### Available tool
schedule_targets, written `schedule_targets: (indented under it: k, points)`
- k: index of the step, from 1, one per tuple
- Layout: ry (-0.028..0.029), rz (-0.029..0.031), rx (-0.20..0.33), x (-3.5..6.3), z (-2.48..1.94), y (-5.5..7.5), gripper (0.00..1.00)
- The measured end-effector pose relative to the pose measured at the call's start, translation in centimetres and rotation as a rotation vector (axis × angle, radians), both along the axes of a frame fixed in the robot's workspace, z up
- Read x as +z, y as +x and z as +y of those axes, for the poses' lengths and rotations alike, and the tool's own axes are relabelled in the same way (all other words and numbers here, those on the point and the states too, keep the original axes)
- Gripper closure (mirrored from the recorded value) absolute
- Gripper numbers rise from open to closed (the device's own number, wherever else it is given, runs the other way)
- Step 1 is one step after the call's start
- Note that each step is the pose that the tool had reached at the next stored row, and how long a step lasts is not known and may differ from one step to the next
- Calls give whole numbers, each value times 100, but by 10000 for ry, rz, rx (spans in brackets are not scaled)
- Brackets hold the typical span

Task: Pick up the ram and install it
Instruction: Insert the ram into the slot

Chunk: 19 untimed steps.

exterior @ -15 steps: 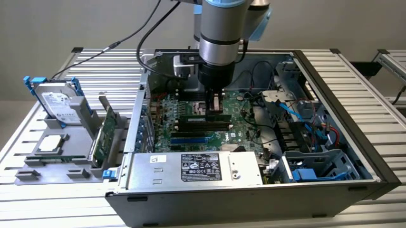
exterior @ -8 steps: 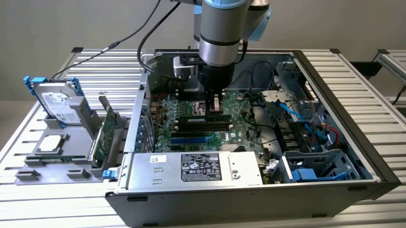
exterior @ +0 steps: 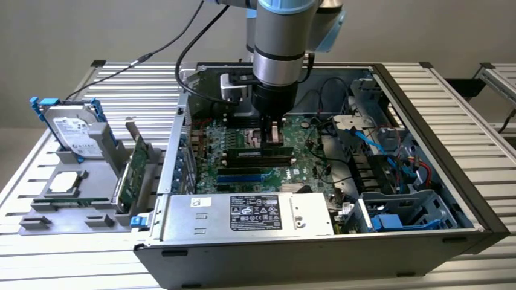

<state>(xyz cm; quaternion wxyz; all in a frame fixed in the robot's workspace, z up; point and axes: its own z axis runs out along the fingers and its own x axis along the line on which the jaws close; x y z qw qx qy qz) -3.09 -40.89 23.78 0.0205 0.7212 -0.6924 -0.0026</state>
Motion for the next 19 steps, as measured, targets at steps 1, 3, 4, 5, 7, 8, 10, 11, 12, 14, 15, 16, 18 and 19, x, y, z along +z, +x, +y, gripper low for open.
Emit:
schedule_targets:
  k: [1,3,4,5,7,8,10,11,12,14,15,16,18,19]
  points:
    - [0,6,1,-5,0,0,86]
    - [-1,16,6,-18,0,-1,86]
    - [0,21,9,-27,0,-2,86]
    - [0,28,10,-35,0,-3,86]
    - [-1,48,11,-46,0,-4,86]
    - [-2,58,11,-48,-1,-5,86]
    - [-4,70,12,-49,-1,-5,86]
    - [0,71,12,-52,0,-5,86]
    - [2,73,12,-56,0,-5,86]
    - [-1,80,13,-61,0,-5,86]
    - [-2,83,13,-63,0,-5,86]
    - [-3,85,14,-64,0,-5,86]
    - [-1,87,14,-67,0,-5,86]
    - [-1,89,16,-69,0,-5,86]
